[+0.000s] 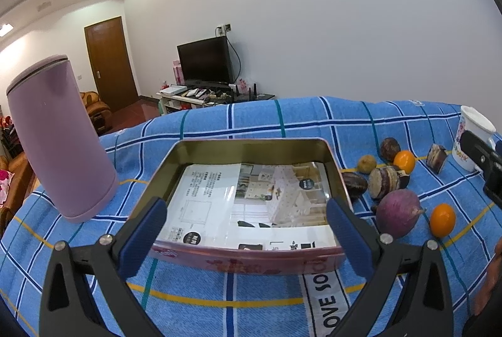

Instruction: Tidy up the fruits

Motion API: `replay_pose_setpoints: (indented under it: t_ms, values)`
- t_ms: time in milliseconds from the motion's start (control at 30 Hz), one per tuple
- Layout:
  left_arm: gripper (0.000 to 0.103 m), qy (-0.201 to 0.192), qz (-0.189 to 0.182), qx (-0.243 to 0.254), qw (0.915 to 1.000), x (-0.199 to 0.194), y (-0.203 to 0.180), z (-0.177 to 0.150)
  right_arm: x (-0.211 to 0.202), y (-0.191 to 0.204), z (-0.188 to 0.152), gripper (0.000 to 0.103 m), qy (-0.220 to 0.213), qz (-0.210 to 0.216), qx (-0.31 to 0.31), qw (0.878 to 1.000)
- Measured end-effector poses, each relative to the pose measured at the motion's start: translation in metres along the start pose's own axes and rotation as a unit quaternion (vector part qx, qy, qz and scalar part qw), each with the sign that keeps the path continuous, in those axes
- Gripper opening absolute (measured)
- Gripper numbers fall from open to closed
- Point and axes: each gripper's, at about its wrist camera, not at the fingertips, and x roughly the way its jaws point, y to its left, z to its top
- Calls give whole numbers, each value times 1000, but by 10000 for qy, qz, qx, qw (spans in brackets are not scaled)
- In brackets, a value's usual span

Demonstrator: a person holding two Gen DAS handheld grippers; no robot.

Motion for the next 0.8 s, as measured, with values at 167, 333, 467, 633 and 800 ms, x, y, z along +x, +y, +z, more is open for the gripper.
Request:
replay_pose_setpoints:
  t_ms: [167, 333, 467, 633, 800]
  values:
    - [103, 76, -286, -18, 9996, -1, 0, -1, 1, -10, 4, 102, -6, -141, -24, 9999]
    - [103, 232, -658, -28, 9976, -3, -6, -3, 4, -28, 6, 102, 147, -149, 22, 9998]
    - [103, 172, -732, 185, 9970, -10, -18, -7, 7, -38, -1, 101, 473, 82, -81, 9988]
    - [100, 144, -960, 577, 9936, -23, -41, -14, 14, -28, -16, 81, 1022, 593, -589, 9912]
    - [89, 475, -1542, 699, 9844, -28, -60, -23, 31, -8, -29, 67, 1654, 935, -916, 9775]
